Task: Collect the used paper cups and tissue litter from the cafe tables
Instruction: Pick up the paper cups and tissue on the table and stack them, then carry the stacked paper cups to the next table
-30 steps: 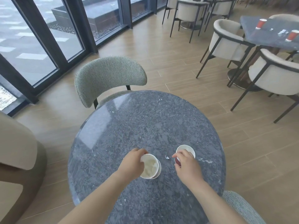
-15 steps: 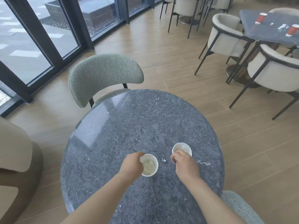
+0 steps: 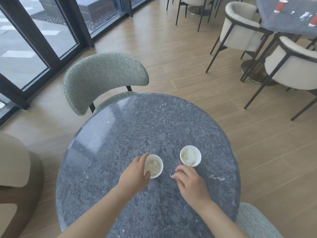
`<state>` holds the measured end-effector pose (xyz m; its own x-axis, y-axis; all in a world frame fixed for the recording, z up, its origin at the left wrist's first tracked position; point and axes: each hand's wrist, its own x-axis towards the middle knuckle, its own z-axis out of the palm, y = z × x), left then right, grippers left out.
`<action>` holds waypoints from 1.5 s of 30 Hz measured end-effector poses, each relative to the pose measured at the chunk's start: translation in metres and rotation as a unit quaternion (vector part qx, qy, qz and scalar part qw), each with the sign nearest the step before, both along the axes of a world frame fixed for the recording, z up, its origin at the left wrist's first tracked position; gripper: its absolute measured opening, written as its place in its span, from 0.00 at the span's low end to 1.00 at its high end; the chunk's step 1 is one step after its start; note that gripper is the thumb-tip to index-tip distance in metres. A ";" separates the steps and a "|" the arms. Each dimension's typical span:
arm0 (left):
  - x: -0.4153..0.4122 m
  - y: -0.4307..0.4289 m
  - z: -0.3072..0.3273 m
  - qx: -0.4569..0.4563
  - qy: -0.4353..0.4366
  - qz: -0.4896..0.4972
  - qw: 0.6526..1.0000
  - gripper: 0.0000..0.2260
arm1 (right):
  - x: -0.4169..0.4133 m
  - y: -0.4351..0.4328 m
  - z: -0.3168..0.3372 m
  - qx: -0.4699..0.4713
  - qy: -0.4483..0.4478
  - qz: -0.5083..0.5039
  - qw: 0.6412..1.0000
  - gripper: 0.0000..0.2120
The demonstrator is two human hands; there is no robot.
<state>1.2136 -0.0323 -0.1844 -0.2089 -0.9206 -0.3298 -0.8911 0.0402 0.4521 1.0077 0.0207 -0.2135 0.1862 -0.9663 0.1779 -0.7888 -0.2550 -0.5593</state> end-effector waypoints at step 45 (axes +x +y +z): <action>0.079 0.100 0.030 -0.052 -0.038 -0.015 0.998 0.25 | 0.077 0.024 0.049 0.036 -0.077 -0.065 0.994 0.06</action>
<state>1.2921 0.0674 -0.1545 -0.2142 -0.9448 -0.2480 -0.9206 0.1104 0.3745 1.0848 0.0444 -0.1642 0.0342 -0.9918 0.1232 -0.7155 -0.1104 -0.6899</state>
